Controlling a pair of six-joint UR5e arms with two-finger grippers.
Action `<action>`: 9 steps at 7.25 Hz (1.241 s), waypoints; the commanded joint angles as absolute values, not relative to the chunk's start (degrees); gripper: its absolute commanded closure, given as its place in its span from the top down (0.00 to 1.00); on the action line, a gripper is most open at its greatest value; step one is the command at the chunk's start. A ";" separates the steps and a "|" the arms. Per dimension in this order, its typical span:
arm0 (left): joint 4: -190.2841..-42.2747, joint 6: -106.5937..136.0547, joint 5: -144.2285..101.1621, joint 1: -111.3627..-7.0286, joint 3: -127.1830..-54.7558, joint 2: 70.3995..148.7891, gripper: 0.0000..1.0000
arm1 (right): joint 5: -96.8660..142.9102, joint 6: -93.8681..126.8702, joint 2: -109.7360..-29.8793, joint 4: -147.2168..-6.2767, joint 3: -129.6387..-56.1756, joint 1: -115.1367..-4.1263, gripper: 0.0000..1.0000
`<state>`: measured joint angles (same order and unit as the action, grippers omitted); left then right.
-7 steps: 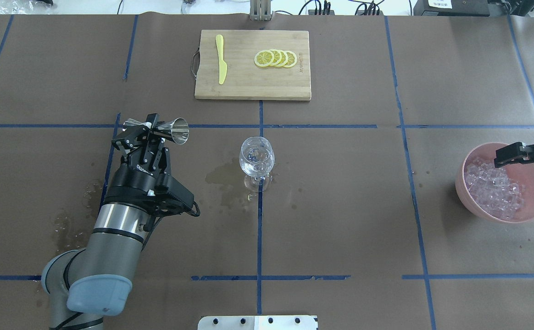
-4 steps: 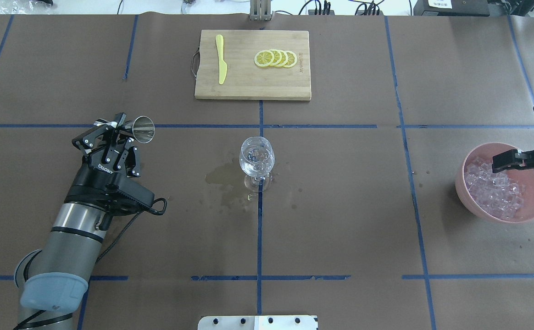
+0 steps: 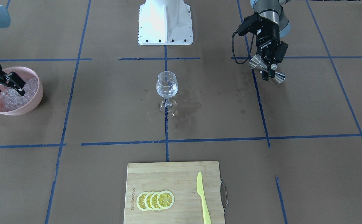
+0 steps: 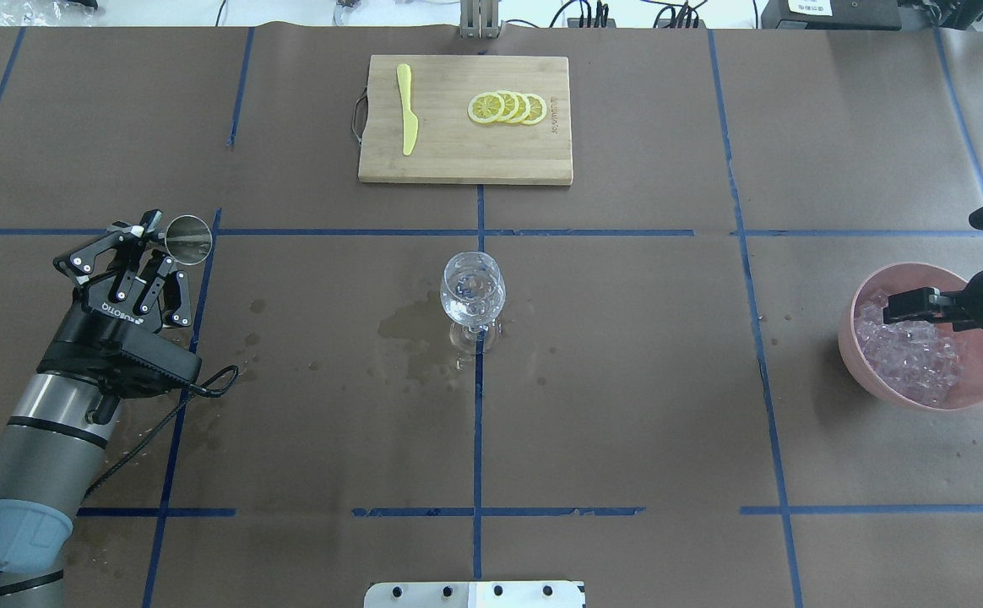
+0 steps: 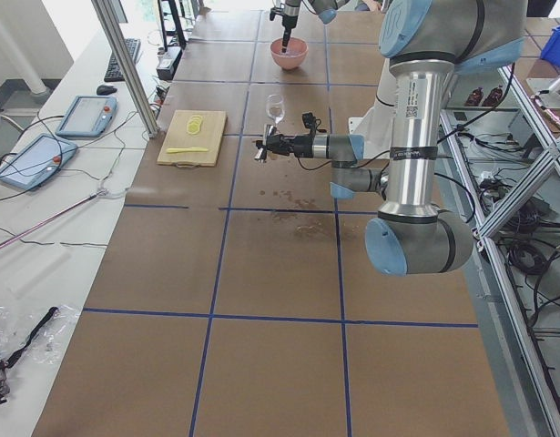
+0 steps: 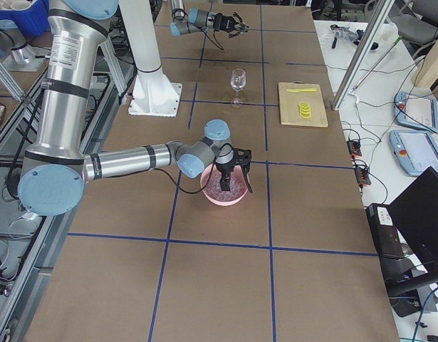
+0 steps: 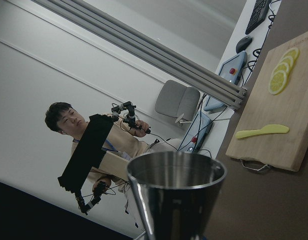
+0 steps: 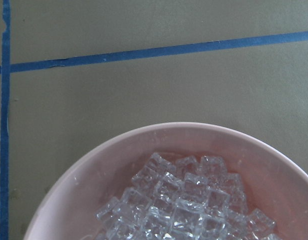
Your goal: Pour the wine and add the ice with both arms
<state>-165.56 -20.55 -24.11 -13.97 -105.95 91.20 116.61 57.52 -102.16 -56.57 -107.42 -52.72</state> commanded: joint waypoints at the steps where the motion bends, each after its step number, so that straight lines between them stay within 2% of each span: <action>1: -166.29 -20.48 -24.17 -13.97 -105.91 90.79 0.00 | 116.80 57.74 -103.17 -56.51 -107.49 -52.65 0.99; 4: -167.94 -20.30 -24.17 -13.97 -104.94 89.75 0.00 | 117.25 57.83 -104.94 -56.51 -107.75 -51.33 0.97; 7: -172.27 -20.30 -24.17 -13.97 -104.68 87.28 0.00 | 117.07 58.01 -104.85 -56.51 -107.75 -50.71 0.77; 9: -172.62 -20.22 -24.08 -13.97 -104.24 87.19 0.00 | 116.63 58.01 -104.50 -56.60 -107.75 -50.80 0.67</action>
